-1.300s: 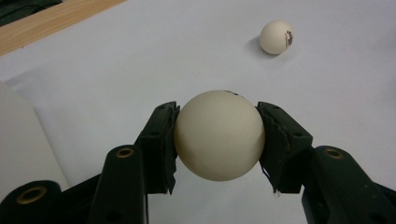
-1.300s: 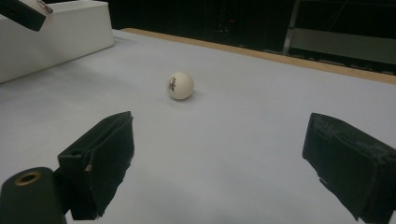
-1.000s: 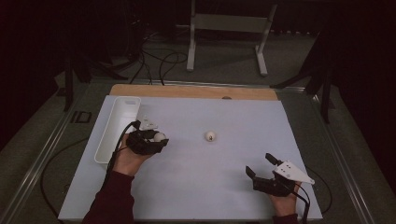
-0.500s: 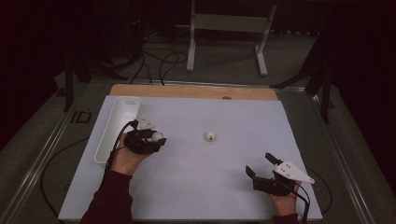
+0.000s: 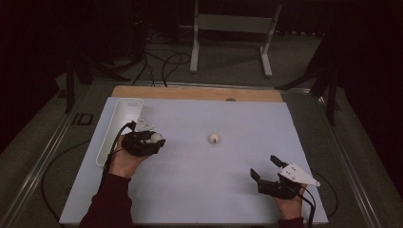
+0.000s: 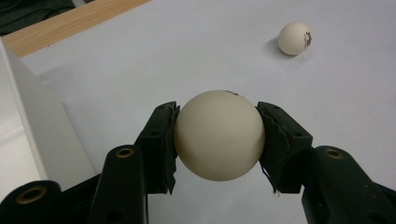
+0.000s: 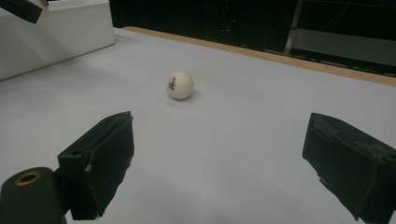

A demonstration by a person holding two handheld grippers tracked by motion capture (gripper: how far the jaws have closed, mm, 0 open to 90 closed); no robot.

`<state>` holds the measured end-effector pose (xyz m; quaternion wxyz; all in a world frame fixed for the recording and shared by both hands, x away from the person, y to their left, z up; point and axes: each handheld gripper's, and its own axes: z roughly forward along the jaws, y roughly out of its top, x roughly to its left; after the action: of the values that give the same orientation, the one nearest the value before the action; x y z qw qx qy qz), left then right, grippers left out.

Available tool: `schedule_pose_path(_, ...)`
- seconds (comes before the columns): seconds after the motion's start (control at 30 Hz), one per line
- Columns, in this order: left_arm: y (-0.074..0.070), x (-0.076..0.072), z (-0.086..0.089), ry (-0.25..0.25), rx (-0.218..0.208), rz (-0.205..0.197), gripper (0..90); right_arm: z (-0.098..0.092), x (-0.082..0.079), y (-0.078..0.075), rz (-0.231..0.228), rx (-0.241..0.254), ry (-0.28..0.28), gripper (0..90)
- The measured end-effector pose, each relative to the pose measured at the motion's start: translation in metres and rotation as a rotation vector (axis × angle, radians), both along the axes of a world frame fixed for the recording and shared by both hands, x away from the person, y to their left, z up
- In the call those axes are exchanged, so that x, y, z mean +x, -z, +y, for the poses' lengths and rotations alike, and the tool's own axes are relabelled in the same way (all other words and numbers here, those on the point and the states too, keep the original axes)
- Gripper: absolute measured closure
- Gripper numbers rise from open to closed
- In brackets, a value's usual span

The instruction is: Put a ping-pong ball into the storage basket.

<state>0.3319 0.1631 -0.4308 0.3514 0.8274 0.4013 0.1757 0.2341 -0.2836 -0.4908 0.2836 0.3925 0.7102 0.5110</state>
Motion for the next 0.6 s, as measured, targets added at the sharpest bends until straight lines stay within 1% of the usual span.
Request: schedule_pose_path(0.6, -0.005, -0.001, 0.012, -0.027, -0.008, -0.018, 51.4, -0.001, 0.000, 0.000, -0.001, -0.003, 0.002, 8.8)
